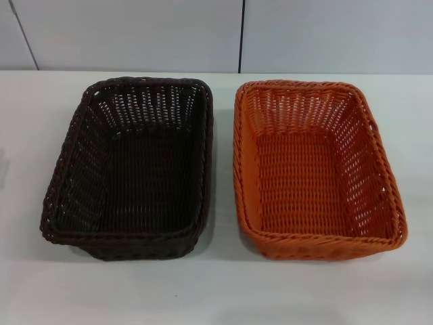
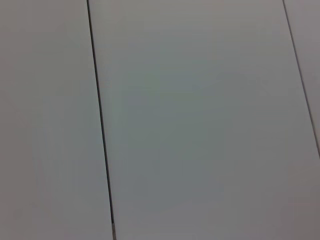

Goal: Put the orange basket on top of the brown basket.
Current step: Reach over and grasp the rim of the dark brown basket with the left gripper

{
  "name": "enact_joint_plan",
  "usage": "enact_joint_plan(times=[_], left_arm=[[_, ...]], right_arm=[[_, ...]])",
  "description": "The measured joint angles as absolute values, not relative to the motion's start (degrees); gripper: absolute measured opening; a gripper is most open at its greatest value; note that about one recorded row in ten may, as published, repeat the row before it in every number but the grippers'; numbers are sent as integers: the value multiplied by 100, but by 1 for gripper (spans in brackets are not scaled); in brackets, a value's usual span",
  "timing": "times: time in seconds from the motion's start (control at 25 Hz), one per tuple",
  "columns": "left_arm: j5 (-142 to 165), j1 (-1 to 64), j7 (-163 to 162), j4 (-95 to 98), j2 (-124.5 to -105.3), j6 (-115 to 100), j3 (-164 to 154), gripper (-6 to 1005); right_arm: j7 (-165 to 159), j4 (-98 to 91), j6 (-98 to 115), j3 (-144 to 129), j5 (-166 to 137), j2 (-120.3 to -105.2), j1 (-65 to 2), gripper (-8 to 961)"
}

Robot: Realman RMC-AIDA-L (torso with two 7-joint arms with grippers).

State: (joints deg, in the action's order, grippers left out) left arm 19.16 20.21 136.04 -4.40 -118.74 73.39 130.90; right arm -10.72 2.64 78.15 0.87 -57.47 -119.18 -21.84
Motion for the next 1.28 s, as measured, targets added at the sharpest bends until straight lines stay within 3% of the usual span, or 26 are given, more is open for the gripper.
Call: enact_joint_plan(times=[1.04, 1.28], left_arm=[[1936, 2005, 13577, -439, -11869, 7360, 13066, 844], [2014, 1958, 13052, -687, -11780, 7158, 12571, 843]], right_arm=[[-1072, 264, 7823, 88, -5748, -11918, -2188, 730], [-1079, 264, 7823, 88, -5748, -11918, -2189, 729]])
